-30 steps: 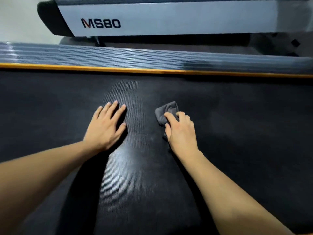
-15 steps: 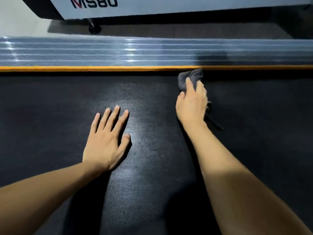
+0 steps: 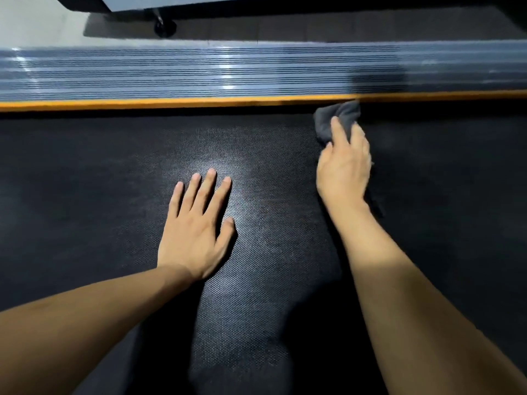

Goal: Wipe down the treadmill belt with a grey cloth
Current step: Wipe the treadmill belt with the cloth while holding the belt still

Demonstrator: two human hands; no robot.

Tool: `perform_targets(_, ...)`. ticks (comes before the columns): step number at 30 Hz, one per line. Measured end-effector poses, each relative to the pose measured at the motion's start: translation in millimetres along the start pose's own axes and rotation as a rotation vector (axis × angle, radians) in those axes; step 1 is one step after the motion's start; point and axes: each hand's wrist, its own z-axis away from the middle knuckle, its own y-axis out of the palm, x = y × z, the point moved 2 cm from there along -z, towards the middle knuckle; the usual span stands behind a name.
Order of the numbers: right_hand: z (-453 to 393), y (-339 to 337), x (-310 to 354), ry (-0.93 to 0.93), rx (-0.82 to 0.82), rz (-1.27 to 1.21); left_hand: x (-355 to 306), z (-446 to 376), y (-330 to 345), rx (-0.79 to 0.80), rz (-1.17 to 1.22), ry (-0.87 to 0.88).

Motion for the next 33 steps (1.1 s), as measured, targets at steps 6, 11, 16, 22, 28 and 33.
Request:
perform_targets(6,35.4,27.3,78.6,-0.237,0.083,-0.088,-0.9,-1.2,2.8,-0.005,-0.031,0.003)
perform_targets(11,60.0,20.0,90.6,-0.404,0.212,-0.111,1.5,-1.0,0.8,-0.005,-0.016,0.003)
perform_targets(16,44.6,-27.3,-24.6,-0.052,0.014,0.007,-0.2,-1.9,0.5,-0.015,-0.005,-0.029)
perform_targets(22,79.6,-3.8,47.6,-0.106,0.015,0.017,-1.2,-2.6,2.0,-0.005,-0.028,-0.019)
perform_targets(28,121.8,3.5,100.2,-0.338,0.248,-0.066,2.3,-3.7,1.1,-0.018,-0.015,-0.007)
perform_targets(33,102.0,-44.2,-24.3,-0.035,0.052,0.071,2.2,-2.2,1.7,-0.034,0.021,-0.011)
